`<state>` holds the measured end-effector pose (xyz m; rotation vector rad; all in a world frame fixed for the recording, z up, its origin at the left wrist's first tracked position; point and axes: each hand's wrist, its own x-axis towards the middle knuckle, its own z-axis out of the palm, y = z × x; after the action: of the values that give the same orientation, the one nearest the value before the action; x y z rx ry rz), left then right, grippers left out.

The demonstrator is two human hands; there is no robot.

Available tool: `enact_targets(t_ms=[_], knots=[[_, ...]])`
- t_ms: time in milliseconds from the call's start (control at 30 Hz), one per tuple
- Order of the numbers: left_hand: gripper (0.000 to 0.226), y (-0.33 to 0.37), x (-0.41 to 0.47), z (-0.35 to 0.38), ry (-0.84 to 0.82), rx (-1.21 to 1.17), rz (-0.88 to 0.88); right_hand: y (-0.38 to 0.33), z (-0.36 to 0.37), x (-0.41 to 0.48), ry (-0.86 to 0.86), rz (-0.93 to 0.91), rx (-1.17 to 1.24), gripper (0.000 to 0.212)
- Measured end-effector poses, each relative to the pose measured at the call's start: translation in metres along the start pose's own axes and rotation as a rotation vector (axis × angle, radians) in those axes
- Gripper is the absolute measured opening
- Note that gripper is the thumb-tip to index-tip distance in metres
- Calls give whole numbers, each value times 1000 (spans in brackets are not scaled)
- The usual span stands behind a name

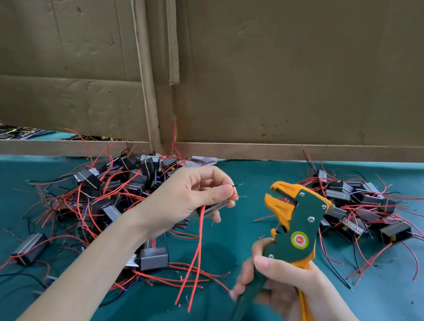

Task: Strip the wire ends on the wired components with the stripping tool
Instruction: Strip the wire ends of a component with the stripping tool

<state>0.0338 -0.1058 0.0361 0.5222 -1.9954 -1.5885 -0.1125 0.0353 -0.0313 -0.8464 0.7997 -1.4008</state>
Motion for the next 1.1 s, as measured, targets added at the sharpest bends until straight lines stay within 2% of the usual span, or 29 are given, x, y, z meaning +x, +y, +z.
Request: enact_targets(t_ms=[133,233,333,533,733,867,933,1100], knots=[[8,6,-1,-2,21,146,41,-13,-6,0,-13,-62,-83,28],[10,13,-4,4,31,247,102,-16,-4,-2,-40,-30,-105,16],[12,19,-6,9,10,330,151,-12,-2,-2,-49,17,-128,18],[8,23,-8,9,-77,376,124,-9,-3,-3,-97,47,-145,30],[7,26,-10,8,-122,385,120,-10,-4,-3,-111,55,-174,29],[21,26,-10,8,-118,400,107,-12,-4,-4,-98,59,-203,23],[16,27,-10,7,-110,416,103,-13,-5,-4,-95,58,-218,18],[12,28,-10,6,-92,439,102,-13,-8,-5,-128,49,-245,24]])
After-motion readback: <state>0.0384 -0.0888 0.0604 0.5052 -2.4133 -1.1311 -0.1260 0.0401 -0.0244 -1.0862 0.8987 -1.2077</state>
